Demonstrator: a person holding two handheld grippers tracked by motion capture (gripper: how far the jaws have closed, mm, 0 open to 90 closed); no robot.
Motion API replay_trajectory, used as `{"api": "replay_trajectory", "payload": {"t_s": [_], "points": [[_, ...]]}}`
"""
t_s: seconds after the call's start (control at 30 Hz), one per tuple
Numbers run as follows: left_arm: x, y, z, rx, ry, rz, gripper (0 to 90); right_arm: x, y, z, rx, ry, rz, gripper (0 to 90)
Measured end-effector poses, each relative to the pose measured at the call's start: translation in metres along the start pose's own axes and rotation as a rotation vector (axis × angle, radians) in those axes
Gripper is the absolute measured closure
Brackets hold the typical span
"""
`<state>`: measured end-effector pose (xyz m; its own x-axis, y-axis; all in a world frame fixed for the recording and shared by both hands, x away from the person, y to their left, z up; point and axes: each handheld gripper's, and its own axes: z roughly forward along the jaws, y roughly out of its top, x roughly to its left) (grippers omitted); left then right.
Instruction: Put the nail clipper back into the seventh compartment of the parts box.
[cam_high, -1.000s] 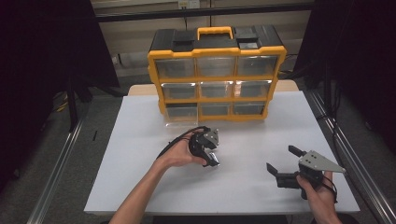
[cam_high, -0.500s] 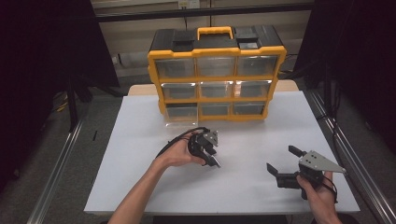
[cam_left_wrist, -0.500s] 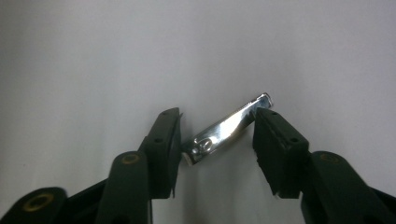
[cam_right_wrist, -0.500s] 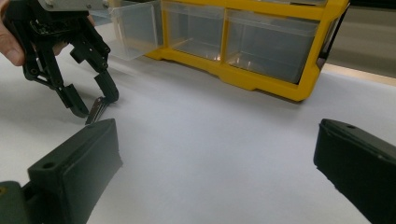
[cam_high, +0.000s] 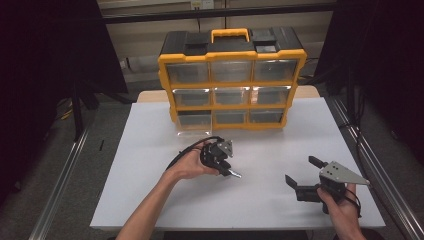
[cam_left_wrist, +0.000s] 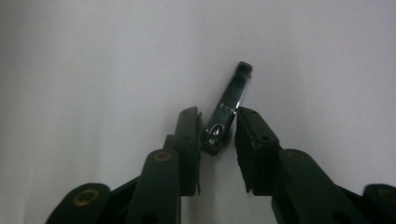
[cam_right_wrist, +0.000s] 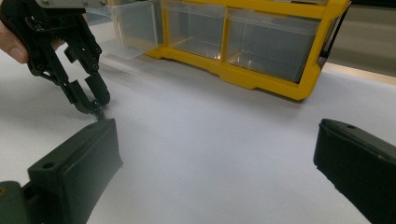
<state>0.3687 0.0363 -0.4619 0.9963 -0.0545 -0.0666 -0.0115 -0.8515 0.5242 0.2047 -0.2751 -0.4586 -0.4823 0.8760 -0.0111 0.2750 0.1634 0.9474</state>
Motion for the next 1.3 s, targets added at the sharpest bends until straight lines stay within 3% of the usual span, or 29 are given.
{"api": "replay_trajectory", "payload": {"t_s": [0.07,0.13,0.33,0.43,0.5,0.7,0.77,0.8,0.83,0.87,0.9,0.93,1.03,1.17,1.23,1.3], "points": [[-0.003,0.001,0.001,0.003,0.012,-0.004,76.9,0.000,0.000,0.000,0.002,-0.002,0.003,0.3],[-0.002,0.003,0.000,0.014,-0.006,0.008,78.8,0.000,0.000,0.000,0.004,-0.002,0.003,0.3],[-0.001,0.003,0.000,0.021,-0.017,0.000,79.1,0.000,0.000,0.000,0.004,-0.001,0.002,0.3],[0.000,0.002,0.000,0.010,-0.027,-0.025,79.2,0.000,0.000,0.000,0.002,-0.002,0.002,0.3],[-0.001,0.001,0.000,-0.002,-0.010,-0.038,79.2,0.000,0.000,0.000,0.002,-0.002,0.002,0.3],[-0.001,0.001,-0.001,0.011,-0.026,-0.055,79.2,0.000,0.000,0.000,0.001,-0.005,0.002,0.3],[-0.003,0.001,-0.001,0.011,-0.009,-0.058,79.3,0.000,0.000,0.000,0.001,-0.004,0.001,0.3],[-0.002,0.000,-0.003,-0.002,0.001,-0.049,79.2,0.000,0.000,0.000,0.000,-0.005,0.001,0.3],[-0.002,-0.001,-0.004,-0.007,-0.013,-0.066,79.2,0.000,0.000,0.000,0.001,-0.005,0.002,0.3],[0.000,-0.001,-0.007,0.002,-0.036,-0.054,79.2,0.000,0.000,0.000,0.001,-0.006,0.002,0.3],[-0.002,-0.002,-0.006,-0.017,-0.017,-0.064,79.2,0.000,0.000,0.000,0.002,-0.004,0.002,0.2],[-0.003,-0.002,-0.007,-0.001,-0.013,-0.066,79.2,0.000,0.000,0.000,0.003,-0.004,0.004,0.3],[-0.005,-0.003,-0.011,-0.016,-0.009,-0.065,79.2,0.000,0.000,0.000,0.004,-0.003,0.000,0.3],[-0.004,-0.006,-0.011,0.015,-0.034,-0.068,79.1,0.000,0.000,0.000,0.005,-0.002,0.001,0.3],[-0.006,-0.009,-0.007,0.015,-0.013,-0.075,79.0,0.000,0.000,0.000,0.005,-0.002,0.002,0.3],[-0.003,-0.010,-0.009,0.018,-0.037,-0.081,78.6,0.000,0.000,0.001,0.004,-0.002,0.001,0.3]]}}
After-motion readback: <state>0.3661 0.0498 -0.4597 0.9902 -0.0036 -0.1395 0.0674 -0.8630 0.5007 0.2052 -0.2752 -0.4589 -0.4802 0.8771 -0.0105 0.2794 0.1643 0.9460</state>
